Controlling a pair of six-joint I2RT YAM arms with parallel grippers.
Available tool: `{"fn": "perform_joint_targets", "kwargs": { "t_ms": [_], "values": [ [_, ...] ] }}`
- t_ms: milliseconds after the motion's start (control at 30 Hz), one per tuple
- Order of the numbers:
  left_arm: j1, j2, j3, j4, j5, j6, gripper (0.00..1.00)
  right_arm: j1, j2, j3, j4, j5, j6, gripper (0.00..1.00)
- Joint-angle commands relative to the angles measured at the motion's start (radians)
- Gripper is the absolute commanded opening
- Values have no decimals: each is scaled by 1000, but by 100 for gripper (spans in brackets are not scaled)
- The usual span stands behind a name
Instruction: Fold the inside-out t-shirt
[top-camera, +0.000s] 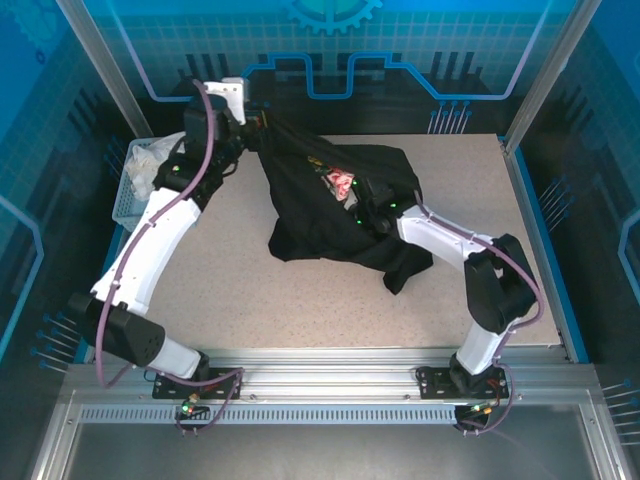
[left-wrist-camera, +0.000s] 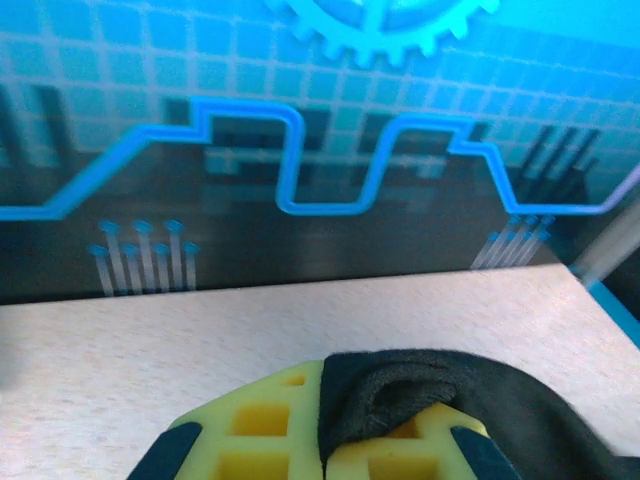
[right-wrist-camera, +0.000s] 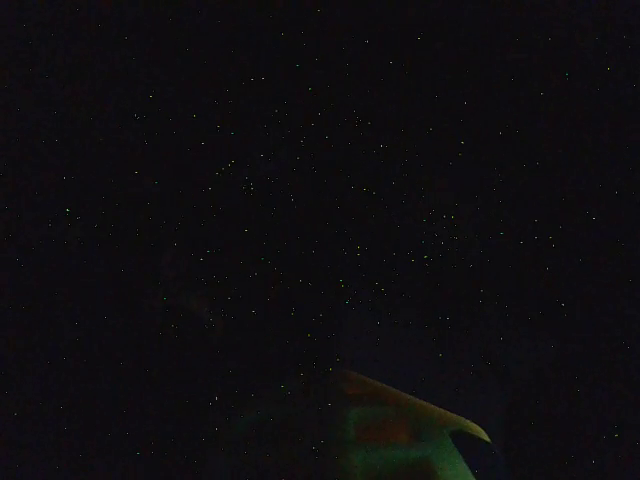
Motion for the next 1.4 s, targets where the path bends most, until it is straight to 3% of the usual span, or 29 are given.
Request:
{"fn": "perform_joint_targets", "kwargs": {
  "t_ms": [0,100,233,367,567,933,1133,1367],
  "values": [
    [-38,48,18,54,117,-37,0,55,71,92,-6,24,-14,0],
    [-28,80,74,14,60,-8,0,84,96,109,-34,112,-64,0],
    [68,119,137,-44,-3,-38,0,100,86,50,-24,178,-102,0],
    [182,110,125,-31,37,-124,0,107,116,44,-61,244,-127,0],
    [276,57,60,2,63,-171,0,109,142,55,-92,316,-130,0],
    [436,-41,-111,76,86,-265,0,73,132,83,-111,329,-85,0],
    [425,-43,-168,92,107,-272,0,76,87,69,-41,221,-90,0],
    [312,65,-186,83,95,-219,0,90,8,82,62,12,-109,0]
  ]
}}
